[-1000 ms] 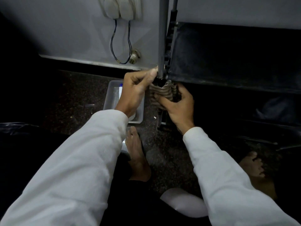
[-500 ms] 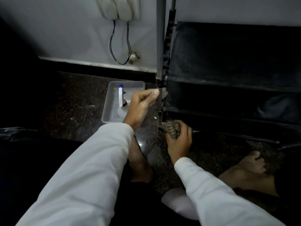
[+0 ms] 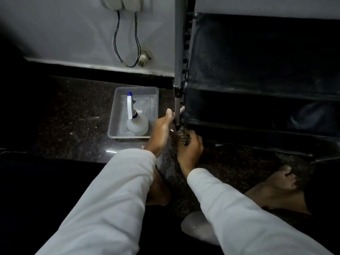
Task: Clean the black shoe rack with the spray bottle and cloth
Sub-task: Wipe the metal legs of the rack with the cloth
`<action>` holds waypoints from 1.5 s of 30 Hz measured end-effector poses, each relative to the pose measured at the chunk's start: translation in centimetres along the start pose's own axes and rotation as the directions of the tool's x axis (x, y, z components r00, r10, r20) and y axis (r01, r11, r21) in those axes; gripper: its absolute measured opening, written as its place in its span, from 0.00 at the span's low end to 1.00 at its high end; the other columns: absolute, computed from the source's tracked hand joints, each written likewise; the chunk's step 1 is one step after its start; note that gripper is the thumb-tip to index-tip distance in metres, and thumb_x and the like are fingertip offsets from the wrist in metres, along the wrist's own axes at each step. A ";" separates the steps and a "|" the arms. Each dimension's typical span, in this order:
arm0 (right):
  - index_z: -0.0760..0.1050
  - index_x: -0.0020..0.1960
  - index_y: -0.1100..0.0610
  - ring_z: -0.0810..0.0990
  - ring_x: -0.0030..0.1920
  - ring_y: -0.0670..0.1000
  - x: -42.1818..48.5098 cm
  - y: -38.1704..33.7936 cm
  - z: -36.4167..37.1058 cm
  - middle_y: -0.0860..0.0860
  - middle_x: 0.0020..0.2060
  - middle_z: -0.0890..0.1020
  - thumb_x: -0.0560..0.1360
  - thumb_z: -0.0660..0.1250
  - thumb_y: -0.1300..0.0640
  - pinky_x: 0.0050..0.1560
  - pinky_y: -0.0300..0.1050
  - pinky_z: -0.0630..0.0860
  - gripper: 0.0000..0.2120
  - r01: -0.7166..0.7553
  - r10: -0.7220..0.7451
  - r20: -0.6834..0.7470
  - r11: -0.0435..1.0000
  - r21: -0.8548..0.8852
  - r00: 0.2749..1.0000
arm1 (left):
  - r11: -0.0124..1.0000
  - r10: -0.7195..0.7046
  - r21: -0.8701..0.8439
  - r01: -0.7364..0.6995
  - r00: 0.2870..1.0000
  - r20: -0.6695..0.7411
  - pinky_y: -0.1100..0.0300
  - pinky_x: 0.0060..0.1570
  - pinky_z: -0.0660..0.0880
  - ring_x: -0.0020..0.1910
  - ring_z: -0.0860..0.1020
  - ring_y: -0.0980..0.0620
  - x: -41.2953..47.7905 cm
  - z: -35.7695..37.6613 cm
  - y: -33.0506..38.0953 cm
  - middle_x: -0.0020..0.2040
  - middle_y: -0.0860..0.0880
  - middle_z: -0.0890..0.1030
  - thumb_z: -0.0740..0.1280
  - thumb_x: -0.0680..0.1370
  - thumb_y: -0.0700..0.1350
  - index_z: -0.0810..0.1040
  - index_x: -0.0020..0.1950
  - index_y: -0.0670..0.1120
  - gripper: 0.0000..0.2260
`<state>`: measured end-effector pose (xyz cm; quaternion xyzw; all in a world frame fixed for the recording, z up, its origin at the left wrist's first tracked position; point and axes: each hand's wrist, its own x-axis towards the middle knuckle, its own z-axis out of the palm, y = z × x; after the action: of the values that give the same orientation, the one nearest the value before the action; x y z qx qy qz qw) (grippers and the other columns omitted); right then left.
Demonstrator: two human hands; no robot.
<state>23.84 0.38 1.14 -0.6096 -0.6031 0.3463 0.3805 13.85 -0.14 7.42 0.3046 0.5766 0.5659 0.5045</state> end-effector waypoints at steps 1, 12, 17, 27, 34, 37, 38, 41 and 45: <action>0.83 0.52 0.58 0.81 0.49 0.59 0.4 0.4 0.5 0.60 0.49 0.80 0.72 0.73 0.63 0.51 0.35 0.70 0.09 -0.058 0.059 0.023 0.998 -0.031 0.998 | 1.000 -0.003 -0.009 0.004 1.000 0.007 0.65 0.65 0.70 0.66 0.75 0.60 0.1 -0.1 -0.2 0.64 0.54 0.79 0.49 0.85 0.56 0.75 0.70 0.49 0.22; 0.82 0.54 0.54 0.82 0.54 0.55 4.1 2.8 2.0 0.56 0.53 0.83 0.69 0.77 0.56 0.55 0.38 0.74 0.14 -0.108 0.141 0.373 0.988 -0.107 0.917 | 0.999 0.053 0.018 -0.052 0.994 -0.094 0.77 0.52 0.70 0.58 0.78 0.66 1.1 0.0 -1.2 0.53 0.60 0.84 0.56 0.85 0.45 0.80 0.63 0.39 0.17; 0.80 0.60 0.53 0.82 0.57 0.48 3.5 1.6 1.2 0.51 0.56 0.84 0.65 0.80 0.52 0.62 0.46 0.78 0.24 -0.197 0.161 0.258 0.973 0.123 0.953 | 0.996 0.085 0.015 -0.084 0.990 -0.117 0.76 0.51 0.71 0.55 0.78 0.71 1.5 0.3 -1.6 0.53 0.64 0.82 0.56 0.85 0.42 0.80 0.60 0.39 0.14; 0.84 0.56 0.54 0.82 0.57 0.48 4.6 2.0 1.1 0.51 0.54 0.85 0.72 0.76 0.55 0.62 0.39 0.75 0.13 0.039 -0.046 0.417 0.999 0.025 0.908 | 0.994 0.110 0.039 -0.106 0.986 -0.123 0.68 0.63 0.67 0.58 0.79 0.63 1.7 0.2 -2.1 0.50 0.62 0.84 0.57 0.83 0.51 0.86 0.52 0.45 0.19; 0.75 0.68 0.57 0.73 0.67 0.59 6.2 3.5 2.0 0.59 0.66 0.76 0.76 0.70 0.59 0.67 0.45 0.68 0.20 0.087 0.162 0.629 0.934 -0.345 0.760 | 0.994 0.105 -0.013 -0.108 0.984 -0.146 0.66 0.55 0.74 0.55 0.81 0.59 2.0 0.5 -2.1 0.50 0.47 0.86 0.59 0.82 0.53 0.87 0.44 0.46 0.20; 0.78 0.64 0.56 0.77 0.64 0.57 5.7 3.0 1.9 0.57 0.63 0.79 0.76 0.69 0.58 0.66 0.47 0.72 0.16 0.159 0.068 0.613 0.938 -0.309 0.787 | 0.994 0.109 0.011 -0.108 0.979 -0.175 0.57 0.57 0.75 0.55 0.81 0.57 1.8 0.5 -2.0 0.48 0.54 0.86 0.59 0.83 0.52 0.87 0.43 0.44 0.20; 0.78 0.62 0.56 0.77 0.62 0.57 5.5 2.9 1.8 0.56 0.61 0.80 0.75 0.70 0.57 0.63 0.45 0.72 0.16 0.128 0.079 0.595 0.946 -0.298 0.800 | 0.994 0.109 0.015 -0.108 0.978 -0.175 0.57 0.55 0.75 0.54 0.81 0.57 1.8 0.5 -2.0 0.47 0.57 0.85 0.59 0.83 0.51 0.87 0.43 0.44 0.20; 0.81 0.56 0.55 0.82 0.57 0.53 4.6 2.5 1.2 0.52 0.53 0.85 0.74 0.73 0.57 0.56 0.34 0.71 0.12 -0.024 0.108 0.472 0.983 -0.182 0.875 | 0.995 0.104 0.017 -0.102 0.978 -0.183 0.59 0.54 0.73 0.51 0.80 0.59 1.7 0.6 -1.9 0.46 0.56 0.85 0.59 0.84 0.51 0.87 0.44 0.44 0.20; 0.82 0.60 0.51 0.82 0.56 0.51 3.3 0.6 0.4 0.53 0.54 0.85 0.70 0.76 0.52 0.62 0.42 0.75 0.18 -0.147 0.150 0.254 0.989 -0.034 0.956 | 0.995 0.089 -0.023 -0.094 0.980 -0.178 0.72 0.51 0.73 0.51 0.81 0.66 1.9 0.5 -2.3 0.46 0.58 0.86 0.59 0.83 0.49 0.86 0.46 0.42 0.18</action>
<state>23.88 3.72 0.53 -0.6062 -0.6021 0.4451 0.2681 14.18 1.41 4.87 0.2714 0.5956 0.6222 0.4295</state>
